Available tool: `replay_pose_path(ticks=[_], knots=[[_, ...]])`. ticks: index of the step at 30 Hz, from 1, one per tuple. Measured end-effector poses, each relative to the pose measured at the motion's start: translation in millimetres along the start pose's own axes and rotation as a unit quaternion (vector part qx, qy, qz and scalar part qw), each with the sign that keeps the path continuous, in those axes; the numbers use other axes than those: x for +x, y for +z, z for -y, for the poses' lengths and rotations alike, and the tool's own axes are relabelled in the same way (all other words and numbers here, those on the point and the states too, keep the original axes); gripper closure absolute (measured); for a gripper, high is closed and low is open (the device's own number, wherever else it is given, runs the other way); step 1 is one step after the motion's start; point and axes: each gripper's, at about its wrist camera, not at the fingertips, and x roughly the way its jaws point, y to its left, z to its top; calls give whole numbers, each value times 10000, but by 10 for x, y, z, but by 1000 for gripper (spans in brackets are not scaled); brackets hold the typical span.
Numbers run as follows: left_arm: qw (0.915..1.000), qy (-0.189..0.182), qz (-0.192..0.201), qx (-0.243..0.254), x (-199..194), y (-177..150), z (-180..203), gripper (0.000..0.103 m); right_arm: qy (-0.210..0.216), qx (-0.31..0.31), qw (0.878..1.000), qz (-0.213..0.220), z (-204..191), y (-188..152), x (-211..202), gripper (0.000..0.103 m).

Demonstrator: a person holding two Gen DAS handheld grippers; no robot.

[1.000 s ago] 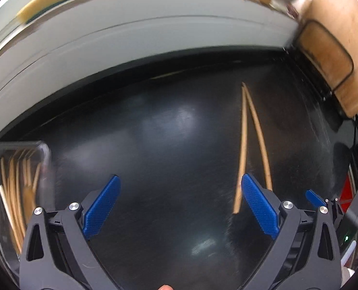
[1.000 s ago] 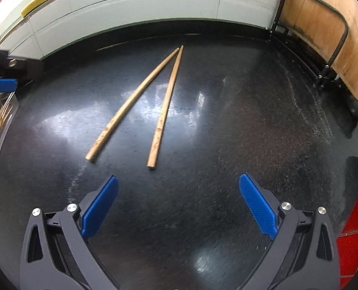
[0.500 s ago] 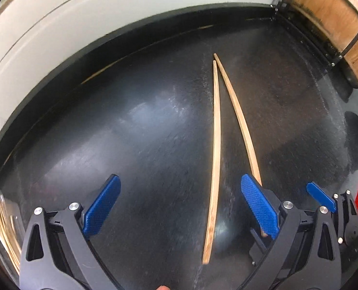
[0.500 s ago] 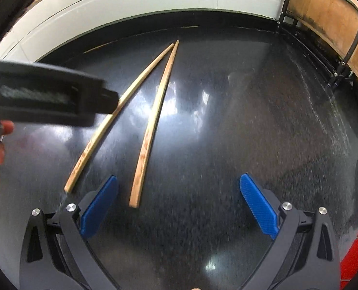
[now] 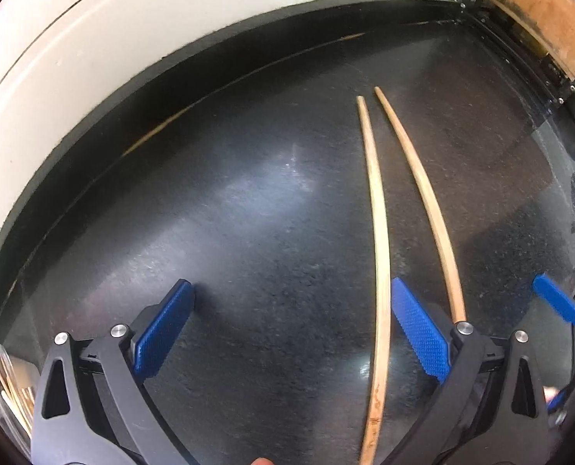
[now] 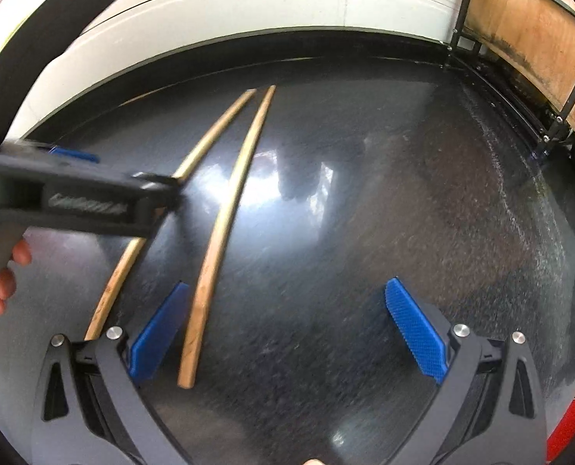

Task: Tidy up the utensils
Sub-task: 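Move both open tools over the last two wooden chopsticks, then close the left tool on a chopstick while the right tool grasps the other, then carry both held chopsticks over the clear plastic tray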

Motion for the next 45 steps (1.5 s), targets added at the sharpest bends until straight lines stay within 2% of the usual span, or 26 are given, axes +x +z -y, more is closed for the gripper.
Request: replay_pose_path(ticks=[5, 11, 16, 22, 34, 35, 37, 38, 39, 40, 41, 42, 45], knots=[[10000, -26, 12, 55, -54, -38, -148, 5, -79, 121, 9999, 32, 128, 128, 85, 5], [9999, 24, 70, -138, -96, -84, -247, 5, -84, 124, 9999, 66, 175, 324, 205, 5], [9987, 119, 146, -480, -102, -116, -263, 5, 77, -166, 9998, 46, 176, 428, 255, 5], [9975, 176, 263, -631, -158, -226, -308, 5, 359, -658, 9972, 14, 174, 506, 285, 5], [9849, 544, 537, -1556, -260, -503, -291, 5, 540, -931, 9938, 267, 196, 447, 273, 5], [9840, 566, 578, -1588, -275, -523, -275, 7, 557, -951, 9935, 285, 195, 429, 263, 5], [9823, 608, 724, -1616, -326, -561, -271, 21, 618, -1034, 9922, 309, 213, 396, 243, 5], [9815, 635, 865, -1586, -382, -562, -256, 45, 643, -1063, 9917, 344, 223, 371, 229, 7], [9809, 668, 977, -1541, -426, -573, -241, 85, 689, -1099, 9907, 413, 223, 353, 210, 21], [9807, 685, 1008, -1530, -439, -585, -237, 92, 753, -1164, 9887, 570, 219, 338, 158, 38], [9813, 616, 1042, -1496, -457, -615, -235, 97, 761, -1211, 9874, 673, 210, 333, 117, 97], [9830, 572, 1095, -1361, -490, -637, -224, 97, 594, -1192, 9888, 670, 201, 340, 102, 95], [9865, 439, 1038, -1188, -600, -688, -241, 97, 835, -867, 9913, 524, 270, 414, 128, 96]])
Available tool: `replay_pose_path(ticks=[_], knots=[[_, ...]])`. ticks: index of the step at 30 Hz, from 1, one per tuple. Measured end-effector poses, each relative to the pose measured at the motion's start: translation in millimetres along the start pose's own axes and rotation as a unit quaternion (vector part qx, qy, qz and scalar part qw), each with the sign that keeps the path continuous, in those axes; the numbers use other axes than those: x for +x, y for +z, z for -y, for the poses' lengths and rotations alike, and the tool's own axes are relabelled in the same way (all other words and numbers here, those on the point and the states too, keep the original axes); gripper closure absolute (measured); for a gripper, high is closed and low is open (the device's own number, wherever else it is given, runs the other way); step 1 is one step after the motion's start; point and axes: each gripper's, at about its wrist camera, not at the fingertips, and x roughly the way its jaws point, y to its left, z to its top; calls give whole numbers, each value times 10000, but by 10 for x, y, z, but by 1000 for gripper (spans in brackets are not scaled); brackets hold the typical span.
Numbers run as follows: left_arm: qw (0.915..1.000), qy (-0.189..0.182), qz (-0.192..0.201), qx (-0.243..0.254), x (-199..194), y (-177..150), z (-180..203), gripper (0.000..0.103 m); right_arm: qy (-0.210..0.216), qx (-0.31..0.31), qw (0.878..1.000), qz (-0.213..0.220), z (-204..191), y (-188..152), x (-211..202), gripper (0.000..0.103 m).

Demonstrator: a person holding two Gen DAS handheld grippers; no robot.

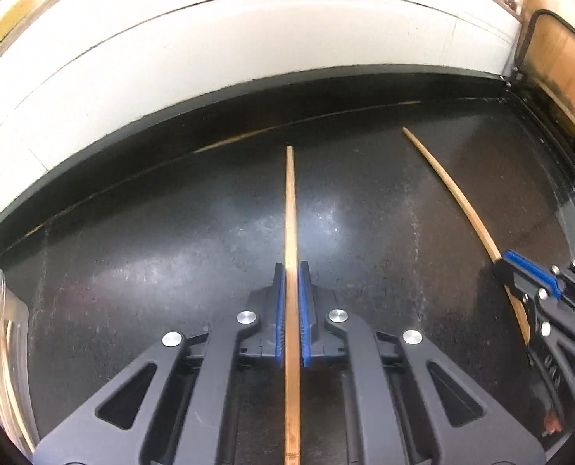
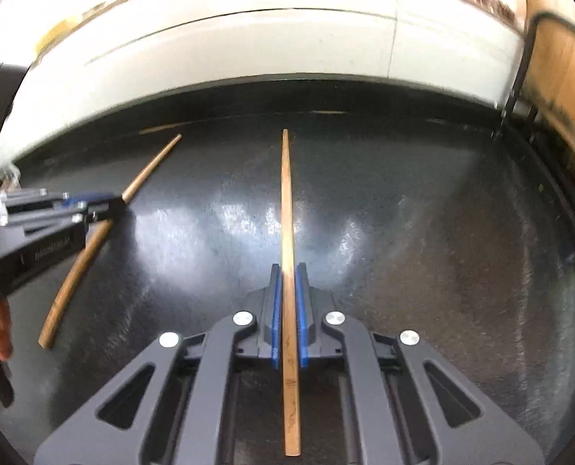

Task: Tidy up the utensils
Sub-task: 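Carry both held chopsticks over the clear plastic tray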

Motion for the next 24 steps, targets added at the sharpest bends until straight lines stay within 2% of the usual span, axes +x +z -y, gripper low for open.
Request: replay_pose_path(ticks=[4, 14, 19, 24], knots=[[9994, -182, -218, -205, -136, 40, -86, 97, 278, 465, 9982, -259, 114, 74, -1, 96], [9983, -388, -57, -440, -964, -95, -333, 97, 902, 1198, 9886, -164, 69, 89, -441, 96], [9991, -345, -77, -213, -1384, -248, -479, 97, 1460, 1108, 9830, -114, -371, 12, -726, 96], [9993, -321, -31, -210, -1761, -545, -886, 97, 1737, 954, 9798, -273, -918, -186, -869, 96]])
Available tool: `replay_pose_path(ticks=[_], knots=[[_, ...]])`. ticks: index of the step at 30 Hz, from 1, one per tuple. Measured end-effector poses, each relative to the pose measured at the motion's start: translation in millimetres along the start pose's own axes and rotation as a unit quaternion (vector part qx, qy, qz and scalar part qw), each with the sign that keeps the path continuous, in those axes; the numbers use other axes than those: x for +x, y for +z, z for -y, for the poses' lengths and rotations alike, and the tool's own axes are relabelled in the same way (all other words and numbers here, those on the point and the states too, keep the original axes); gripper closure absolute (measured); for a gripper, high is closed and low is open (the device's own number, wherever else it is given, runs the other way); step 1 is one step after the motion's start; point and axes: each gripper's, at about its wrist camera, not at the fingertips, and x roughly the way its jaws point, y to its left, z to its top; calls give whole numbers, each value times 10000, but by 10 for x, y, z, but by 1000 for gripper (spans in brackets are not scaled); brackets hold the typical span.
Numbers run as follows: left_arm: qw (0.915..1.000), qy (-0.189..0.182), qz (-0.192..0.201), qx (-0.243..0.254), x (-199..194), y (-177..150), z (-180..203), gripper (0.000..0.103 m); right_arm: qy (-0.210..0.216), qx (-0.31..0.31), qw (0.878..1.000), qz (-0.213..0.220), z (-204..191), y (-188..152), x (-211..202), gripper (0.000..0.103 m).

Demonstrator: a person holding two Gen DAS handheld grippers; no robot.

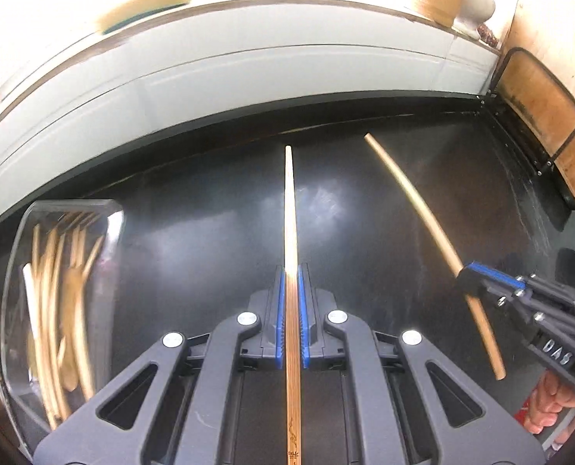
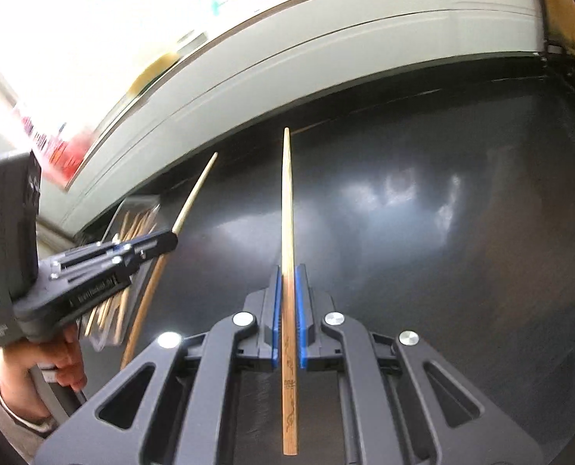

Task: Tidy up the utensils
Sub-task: 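Carry both held chopsticks over the clear plastic tray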

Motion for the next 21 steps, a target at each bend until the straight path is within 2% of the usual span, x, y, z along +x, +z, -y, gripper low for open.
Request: replay_pose_path(ticks=[3, 9, 13, 16, 21], knots=[[10000, 33, -2, 10, -166, -203, -296, 97, 99, 41, 9998, -144, -309, -145, 75, 96], [9999, 67, 80, -67, -584, -495, -921, 97, 302, -125, 9994, -110, -1060, -296, 126, 96], [9994, -17, 125, -318, -738, -612, -1409, 97, 667, 184, 9972, -279, -1543, -379, 280, 96], [9993, -58, 130, -348, -695, -615, -1422, 97, 737, 321, 9963, -289, -1769, -391, 368, 96], [9992, -80, 23, -382, -643, -821, -1790, 97, 714, 392, 9964, -240, -2096, -513, 505, 96]])
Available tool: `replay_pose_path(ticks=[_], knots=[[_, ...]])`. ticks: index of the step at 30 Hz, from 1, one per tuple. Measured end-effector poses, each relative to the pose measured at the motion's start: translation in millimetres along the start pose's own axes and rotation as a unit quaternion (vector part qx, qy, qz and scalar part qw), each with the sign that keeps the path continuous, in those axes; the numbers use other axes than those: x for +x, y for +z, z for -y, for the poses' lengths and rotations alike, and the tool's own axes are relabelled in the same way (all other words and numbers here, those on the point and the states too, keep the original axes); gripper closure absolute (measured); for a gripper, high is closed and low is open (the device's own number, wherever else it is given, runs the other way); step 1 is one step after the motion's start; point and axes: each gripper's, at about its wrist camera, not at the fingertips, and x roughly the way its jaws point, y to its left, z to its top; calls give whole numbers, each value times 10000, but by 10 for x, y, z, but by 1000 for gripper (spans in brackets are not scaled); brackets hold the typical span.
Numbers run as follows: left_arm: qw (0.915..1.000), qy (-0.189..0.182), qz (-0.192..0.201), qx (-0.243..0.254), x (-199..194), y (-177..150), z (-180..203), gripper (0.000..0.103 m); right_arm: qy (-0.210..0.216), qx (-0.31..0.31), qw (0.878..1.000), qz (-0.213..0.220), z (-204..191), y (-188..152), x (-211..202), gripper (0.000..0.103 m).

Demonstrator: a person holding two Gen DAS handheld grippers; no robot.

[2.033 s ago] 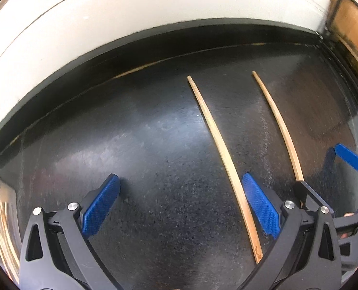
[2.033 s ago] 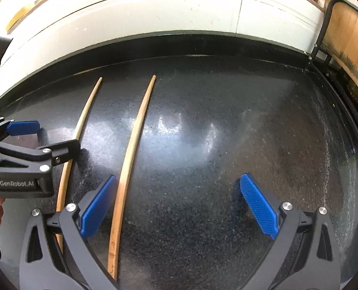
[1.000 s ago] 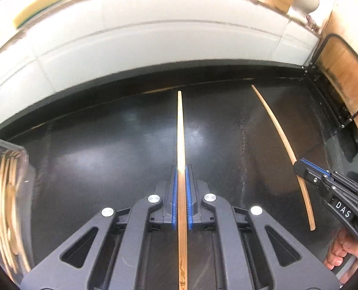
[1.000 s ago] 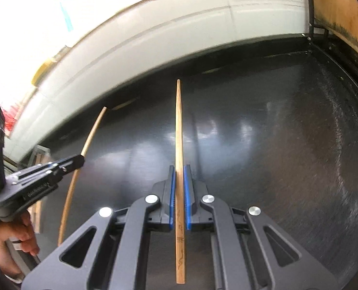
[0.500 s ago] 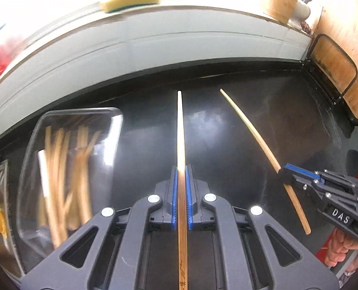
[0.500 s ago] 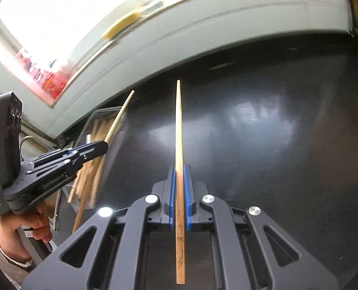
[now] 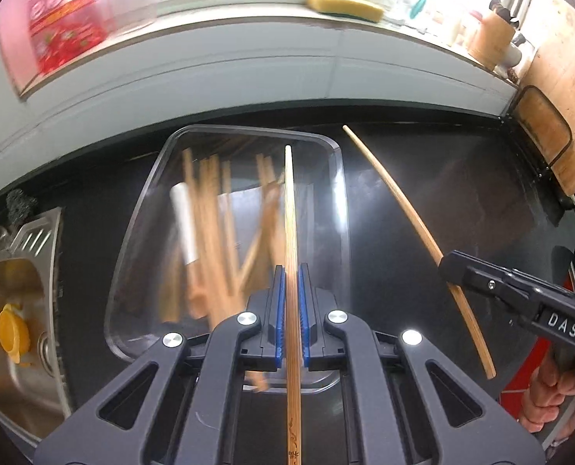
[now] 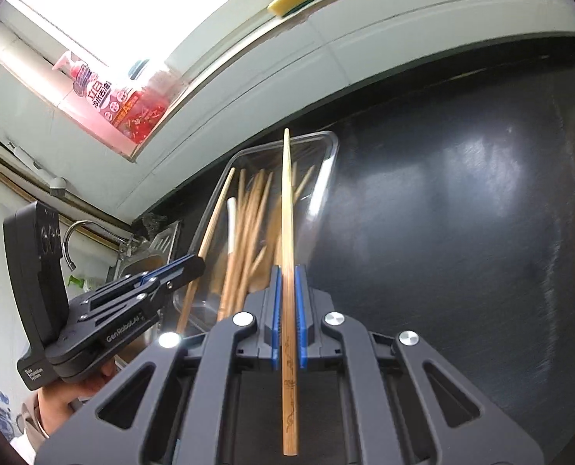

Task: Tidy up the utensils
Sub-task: 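Carry both held chopsticks over the clear plastic tray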

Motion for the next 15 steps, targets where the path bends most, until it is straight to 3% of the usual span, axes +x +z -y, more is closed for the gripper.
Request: replay_pose_path(ticks=[8, 15], knots=[[9999, -121, 24, 87, 11, 0, -345, 97, 50, -43, 9998, 184, -409, -23, 206, 96], [9992, -403, -49, 63, 80, 57, -452, 97, -13, -40, 9999, 155, -515, -78, 289, 96]])
